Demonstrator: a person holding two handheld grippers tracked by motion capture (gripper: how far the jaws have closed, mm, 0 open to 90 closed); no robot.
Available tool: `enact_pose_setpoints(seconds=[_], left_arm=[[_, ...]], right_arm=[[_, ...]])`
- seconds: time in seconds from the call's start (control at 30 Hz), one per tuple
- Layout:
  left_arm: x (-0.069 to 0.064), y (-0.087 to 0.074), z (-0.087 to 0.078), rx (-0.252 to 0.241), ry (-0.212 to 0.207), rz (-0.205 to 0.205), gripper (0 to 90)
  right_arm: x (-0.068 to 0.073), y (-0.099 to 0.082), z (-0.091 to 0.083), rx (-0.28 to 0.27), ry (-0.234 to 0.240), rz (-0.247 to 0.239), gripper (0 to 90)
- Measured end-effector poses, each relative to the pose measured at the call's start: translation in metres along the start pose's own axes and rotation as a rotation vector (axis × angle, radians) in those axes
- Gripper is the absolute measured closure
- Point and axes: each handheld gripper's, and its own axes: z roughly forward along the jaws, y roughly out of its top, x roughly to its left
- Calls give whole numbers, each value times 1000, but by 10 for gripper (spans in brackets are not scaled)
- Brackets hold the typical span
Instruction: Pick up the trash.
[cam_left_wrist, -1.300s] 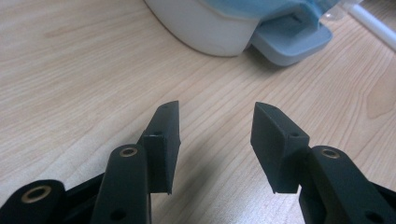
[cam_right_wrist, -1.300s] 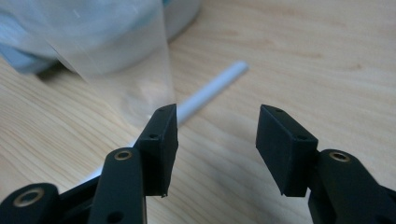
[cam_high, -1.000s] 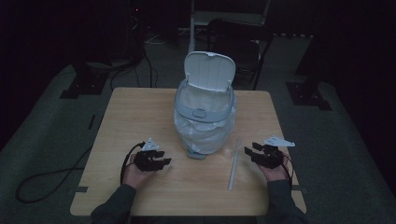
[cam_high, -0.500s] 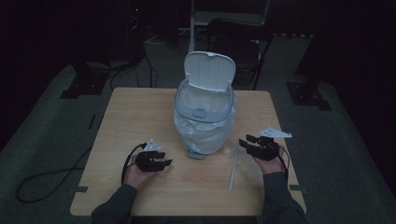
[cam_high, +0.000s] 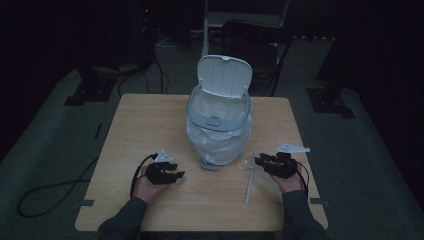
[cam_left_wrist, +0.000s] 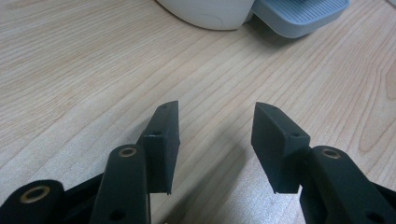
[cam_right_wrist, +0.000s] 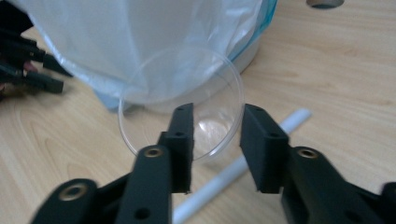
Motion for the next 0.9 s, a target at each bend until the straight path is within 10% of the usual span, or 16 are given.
enact_pose_setpoints(seconds=[0.3, 0.9], left_arm=[[-1, 0, 0, 1, 3, 2, 530], [-1, 0, 1, 4, 8, 6, 519]], right_arm=[[6, -9, 4, 57, 16, -46, 851], [13, -4, -10, 26, -13, -91, 863]])
